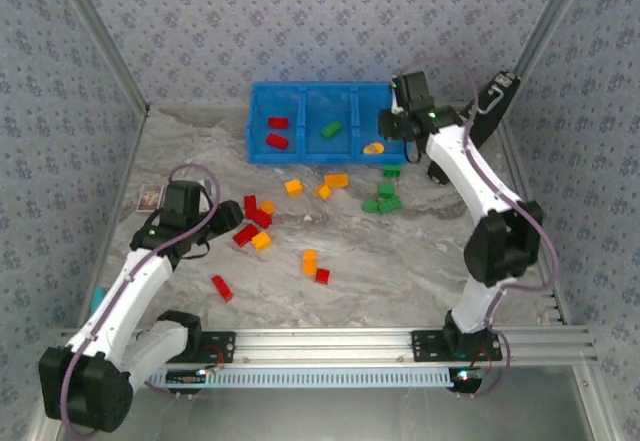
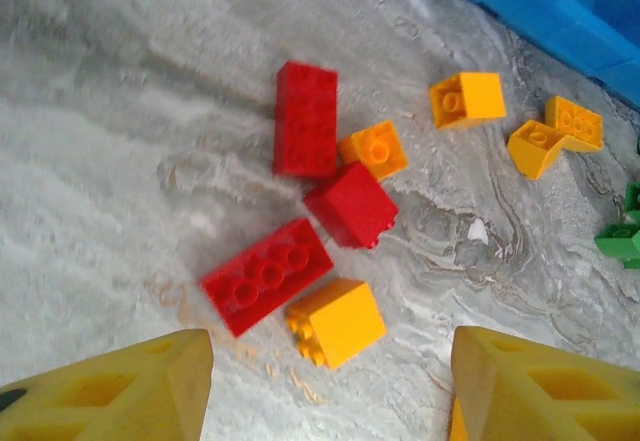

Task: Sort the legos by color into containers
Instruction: Place the lego in the container.

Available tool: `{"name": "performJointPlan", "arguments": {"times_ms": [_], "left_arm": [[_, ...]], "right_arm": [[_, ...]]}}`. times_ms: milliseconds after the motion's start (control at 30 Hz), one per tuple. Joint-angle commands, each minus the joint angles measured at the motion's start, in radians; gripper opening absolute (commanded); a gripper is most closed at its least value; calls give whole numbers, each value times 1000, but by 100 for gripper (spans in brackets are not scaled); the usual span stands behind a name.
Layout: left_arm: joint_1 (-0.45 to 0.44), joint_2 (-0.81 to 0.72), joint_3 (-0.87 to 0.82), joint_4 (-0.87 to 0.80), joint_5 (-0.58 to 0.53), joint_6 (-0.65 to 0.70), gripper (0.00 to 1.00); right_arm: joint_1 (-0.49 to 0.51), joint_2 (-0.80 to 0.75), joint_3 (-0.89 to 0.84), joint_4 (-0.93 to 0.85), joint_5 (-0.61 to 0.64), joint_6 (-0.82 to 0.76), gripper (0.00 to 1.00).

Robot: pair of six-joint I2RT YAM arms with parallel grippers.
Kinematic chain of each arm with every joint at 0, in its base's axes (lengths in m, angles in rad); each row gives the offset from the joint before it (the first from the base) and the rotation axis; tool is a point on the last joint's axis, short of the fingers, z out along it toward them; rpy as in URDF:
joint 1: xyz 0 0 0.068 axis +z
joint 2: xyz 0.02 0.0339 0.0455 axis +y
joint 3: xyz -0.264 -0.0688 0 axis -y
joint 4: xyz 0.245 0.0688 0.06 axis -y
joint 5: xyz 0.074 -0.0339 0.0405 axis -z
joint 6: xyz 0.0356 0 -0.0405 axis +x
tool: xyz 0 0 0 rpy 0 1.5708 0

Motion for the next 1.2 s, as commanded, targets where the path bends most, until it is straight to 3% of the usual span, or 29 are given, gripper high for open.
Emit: {"name": "performJointPlan", "arguments": {"times_ms": [0, 167, 367, 500, 700, 767, 900, 1000, 1167], "left_arm": [[-9, -84, -56, -75, -10, -141, 64], [-15, -145, -97, -141, -31, -254, 64], [-18, -71, -45, -291, 10, -335, 63], [-35, -23, -80, -343, 84, -415, 62], [-66, -5, -78, -428, 61, -413, 59], [-67, 9, -72, -453, 60, -391, 58], [-67, 13, -69, -510, 55, -350, 55], [-67, 33, -84, -507, 54, -348, 54], [-75, 60, -112, -468, 33, -348, 54]], "right_arm": [[35, 118, 138, 55, -28, -131, 14], [81, 274, 238, 171, -57, -199, 14], [120, 416, 321, 245, -75, -249, 16], [142, 518, 419, 234, -63, -287, 19], [159, 629, 546, 207, -69, -325, 25], [157, 648, 569, 203, -79, -324, 32], [158, 656, 583, 208, -84, -317, 64], [157, 643, 574, 225, -97, -306, 81], [156, 607, 552, 260, -131, -291, 85]]}}
